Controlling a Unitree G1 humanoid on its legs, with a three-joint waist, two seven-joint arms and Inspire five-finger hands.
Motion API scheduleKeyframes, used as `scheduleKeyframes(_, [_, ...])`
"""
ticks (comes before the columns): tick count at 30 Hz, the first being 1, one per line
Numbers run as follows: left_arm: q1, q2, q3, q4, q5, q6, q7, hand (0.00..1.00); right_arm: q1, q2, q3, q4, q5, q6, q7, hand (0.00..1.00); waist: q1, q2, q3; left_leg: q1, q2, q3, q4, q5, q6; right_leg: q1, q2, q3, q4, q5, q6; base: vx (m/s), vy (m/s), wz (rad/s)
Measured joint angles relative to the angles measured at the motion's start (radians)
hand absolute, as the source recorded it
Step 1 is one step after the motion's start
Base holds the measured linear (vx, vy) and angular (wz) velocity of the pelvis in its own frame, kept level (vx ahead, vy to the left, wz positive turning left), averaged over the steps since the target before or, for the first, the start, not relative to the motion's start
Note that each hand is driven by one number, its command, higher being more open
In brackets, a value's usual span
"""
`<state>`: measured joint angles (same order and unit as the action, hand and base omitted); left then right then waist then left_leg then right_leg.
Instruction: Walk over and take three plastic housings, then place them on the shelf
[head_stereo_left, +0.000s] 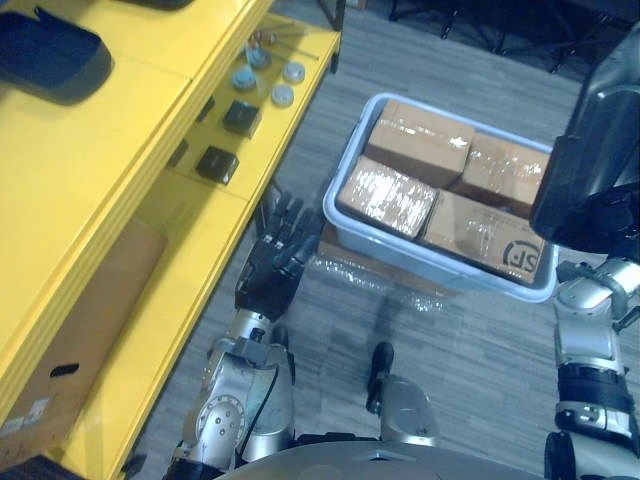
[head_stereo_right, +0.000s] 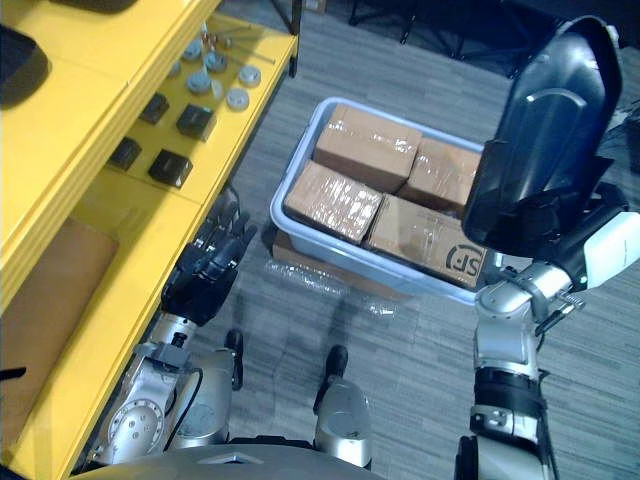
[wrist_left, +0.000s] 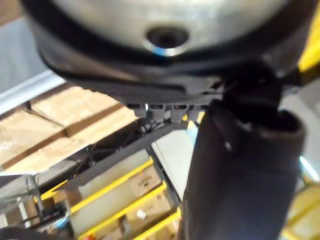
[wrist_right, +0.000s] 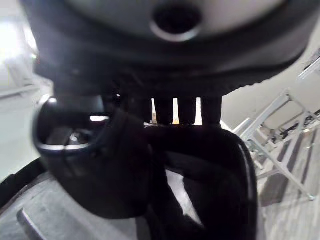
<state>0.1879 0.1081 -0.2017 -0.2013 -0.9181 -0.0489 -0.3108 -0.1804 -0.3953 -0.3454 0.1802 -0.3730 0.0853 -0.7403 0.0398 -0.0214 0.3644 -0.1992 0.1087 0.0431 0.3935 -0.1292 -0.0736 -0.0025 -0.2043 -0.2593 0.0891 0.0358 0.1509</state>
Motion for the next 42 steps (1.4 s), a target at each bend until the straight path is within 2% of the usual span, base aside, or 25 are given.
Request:
scheduleKeyframes(1, [-0.015,0.0,-0.009,-0.009,0.029,0.006,-0.004,1.0,0.013,0.013,0.009,-0.012,-0.027,-0.037,0.0,0.0,-0.009,0.0,-0.032,0.016,0.0,0.01,-0.013,-0.004,0.0,0.011,0.0,0.005,-0.014,0.002,0.002,0.13,0.003,-0.23])
scheduleKeyframes(5, [-0.093,0.007,-0.063,-0.009,0.109,0.033,-0.019,1.0,0.039,0.042,0.046,-0.066,-0.09,-0.138,0.016,0.0,-0.026,0.003,-0.092,0.096,0.007,0.054,-0.049,-0.021,-0.007,0.054,0.003,0.049,-0.043,0.006,0.005,0.08,0.008,-0.33])
scheduleKeyframes(10, [-0.207,0.009,-0.14,-0.005,0.213,0.051,-0.012,1.0,0.054,0.05,0.115,-0.125,-0.094,-0.219,0.053,0.0,-0.061,0.006,-0.143,0.134,0.007,0.097,-0.073,-0.026,-0.008,0.062,0.005,0.093,-0.062,0.017,0.007,0.0,0.017,-0.28])
scheduleKeyframes(12, [-0.266,0.006,-0.174,-0.003,0.266,0.054,0.024,1.0,0.062,0.051,0.156,-0.138,-0.112,-0.262,0.065,0.0,-0.074,0.009,-0.16,0.153,0.006,0.117,-0.089,-0.026,-0.009,0.066,0.005,0.111,-0.072,0.021,0.006,-0.04,0.018,-0.27])
scheduleKeyframes(17, [-0.309,-0.016,-0.182,0.033,0.305,0.056,0.123,1.0,0.078,0.072,0.203,-0.158,-0.133,-0.354,0.097,0.0,-0.089,0.027,-0.193,0.18,0.006,0.139,-0.112,-0.02,-0.01,0.066,0.008,0.133,-0.073,0.024,0.003,-0.02,-0.002,-0.15])
scheduleKeyframes(21, [-0.309,-0.017,-0.175,0.046,0.305,0.076,0.174,1.0,0.081,0.108,0.234,-0.165,-0.13,-0.376,0.12,0.0,-0.097,0.027,-0.196,0.201,0.005,0.148,-0.123,-0.014,-0.01,0.074,0.009,0.144,-0.072,0.025,0.002,-0.01,-0.001,-0.07])
scheduleKeyframes(31, [-0.344,-0.034,-0.169,0.048,0.334,0.075,0.31,1.0,0.141,0.214,0.374,-0.165,-0.068,-0.409,0.153,0.0,-0.099,0.026,-0.201,0.242,0.002,0.159,-0.144,-0.006,-0.009,0.089,0.008,0.159,-0.055,0.017,-0.009,-0.01,0.003,-0.04])
scheduleKeyframes(33, [-0.345,-0.038,-0.166,0.048,0.331,0.075,0.326,1.0,0.168,0.23,0.394,-0.165,-0.046,-0.429,0.162,0.0,-0.1,0.025,-0.206,0.245,-0.001,0.154,-0.158,0.003,-0.009,0.089,0.007,0.154,-0.055,0.013,-0.015,-0.03,-0.013,0.05])
scheduleKeyframes(39, [-0.345,-0.063,-0.153,0.047,0.308,0.074,0.334,1.0,0.21,0.263,0.439,-0.156,-0.042,-0.435,0.172,0.0,-0.099,0.025,-0.207,0.246,-0.003,0.149,-0.171,0.015,-0.011,0.085,0.007,0.149,-0.056,0.012,-0.016,-0.01,-0.006,0.02])
scheduleKeyframes(40, [-0.345,-0.063,-0.151,0.047,0.3,0.074,0.335,0.0,0.21,0.268,0.449,-0.147,-0.043,-0.435,0.172,0.0,-0.1,0.025,-0.207,0.246,-0.003,0.149,-0.171,0.015,-0.011,0.084,0.007,0.15,-0.056,0.013,-0.015,0.0,0.0,0.0])
scheduleKeyframes(42, [-0.345,-0.063,-0.153,0.047,0.3,0.074,0.334,0.0,0.214,0.273,0.465,-0.143,-0.043,-0.435,0.171,0.0,-0.101,0.025,-0.207,0.246,-0.003,0.149,-0.172,0.015,-0.011,0.083,0.007,0.149,-0.056,0.013,-0.015,0.0,0.0,0.0])
